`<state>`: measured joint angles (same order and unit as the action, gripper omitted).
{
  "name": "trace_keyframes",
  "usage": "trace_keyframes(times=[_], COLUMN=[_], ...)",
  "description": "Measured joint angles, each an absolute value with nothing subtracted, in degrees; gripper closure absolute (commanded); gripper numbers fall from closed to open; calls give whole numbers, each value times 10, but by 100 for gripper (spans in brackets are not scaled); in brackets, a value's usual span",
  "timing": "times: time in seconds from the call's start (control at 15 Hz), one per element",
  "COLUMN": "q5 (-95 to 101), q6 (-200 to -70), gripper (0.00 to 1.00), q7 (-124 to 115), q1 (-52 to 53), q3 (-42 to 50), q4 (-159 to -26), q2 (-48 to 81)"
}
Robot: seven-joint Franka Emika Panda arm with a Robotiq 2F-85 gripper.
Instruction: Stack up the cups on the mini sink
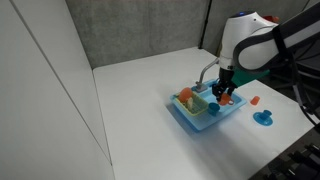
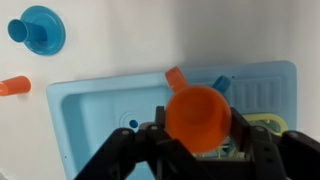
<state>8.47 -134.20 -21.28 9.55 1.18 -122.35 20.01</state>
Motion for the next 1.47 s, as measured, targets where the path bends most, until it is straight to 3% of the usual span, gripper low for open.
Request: trace_keyframes(times=[1.47], q5=[85], q6=[-1342], gripper=[63], q7=[-213], q1=[107], q3=[11], q4=[-1182], q2=[260])
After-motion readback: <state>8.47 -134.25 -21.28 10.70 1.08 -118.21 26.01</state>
